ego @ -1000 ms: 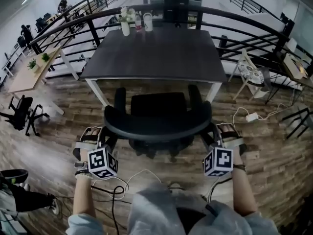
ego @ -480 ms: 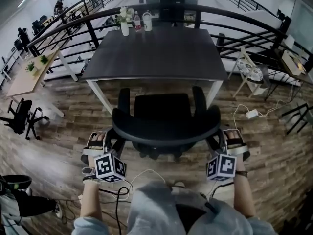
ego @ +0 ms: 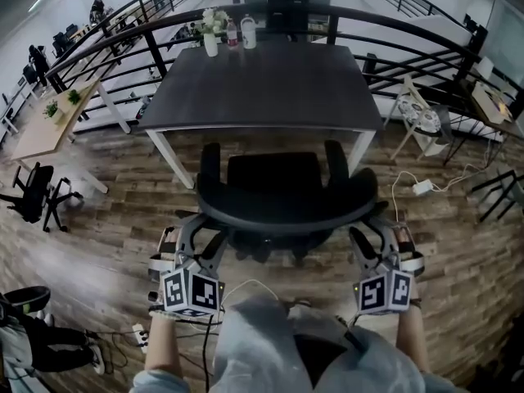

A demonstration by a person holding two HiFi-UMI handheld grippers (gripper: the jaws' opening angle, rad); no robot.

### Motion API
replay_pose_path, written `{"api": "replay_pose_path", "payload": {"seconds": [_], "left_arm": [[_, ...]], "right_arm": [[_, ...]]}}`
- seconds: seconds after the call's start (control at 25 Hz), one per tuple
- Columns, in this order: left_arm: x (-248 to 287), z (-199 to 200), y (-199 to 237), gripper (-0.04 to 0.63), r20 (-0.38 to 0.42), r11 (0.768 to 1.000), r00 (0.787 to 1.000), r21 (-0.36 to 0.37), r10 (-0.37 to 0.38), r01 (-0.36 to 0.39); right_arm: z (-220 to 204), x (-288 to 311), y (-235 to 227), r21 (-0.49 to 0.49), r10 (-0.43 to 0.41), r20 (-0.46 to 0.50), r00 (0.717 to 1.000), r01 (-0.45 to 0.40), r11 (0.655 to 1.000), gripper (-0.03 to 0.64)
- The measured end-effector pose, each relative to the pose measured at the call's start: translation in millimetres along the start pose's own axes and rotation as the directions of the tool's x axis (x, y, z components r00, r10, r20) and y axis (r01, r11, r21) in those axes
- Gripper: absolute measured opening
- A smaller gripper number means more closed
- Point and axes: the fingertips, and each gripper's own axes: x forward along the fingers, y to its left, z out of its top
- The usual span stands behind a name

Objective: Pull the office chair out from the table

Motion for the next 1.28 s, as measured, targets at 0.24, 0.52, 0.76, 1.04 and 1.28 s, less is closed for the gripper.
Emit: {"api": "replay_pose_path", "payload": {"seconds": [0.24,0.52,0.76,1.04,1.28], "left_arm": [[-18.0,60.2,7.7,0.153,0.224,0.988,0.972,-0.152,0.065,-0.031],[-35.5,106.1,23.8,0.056,0.385,0.954,0.908,-0.296,0.165,-0.047],[-42.8,121.8,33.0,0.002,0.452,0.942,0.865,-0.33,0.216,-0.063],[-47.1,130.1,37.8,0.002,0.489,0.931,0.836,-0.36,0.249,-0.067],[-48.1,131.2,37.3,0.002,0.493,0.932,0.833,-0.354,0.253,-0.074]], "right_arm": [[54.9,-17.4,-5.0,0.24,-0.057,0.257,0.965,-0.006,0.971,0.092],[102.1,-37.0,-22.5,0.436,-0.166,0.489,0.856,-0.075,0.897,0.006],[110.9,-32.7,-31.9,0.516,-0.206,0.521,0.828,-0.113,0.849,0.005],[116.9,-33.9,-41.3,0.565,-0.249,0.556,0.793,-0.141,0.813,0.005],[118.5,-33.4,-40.8,0.562,-0.243,0.553,0.797,-0.142,0.815,0.003]]}}
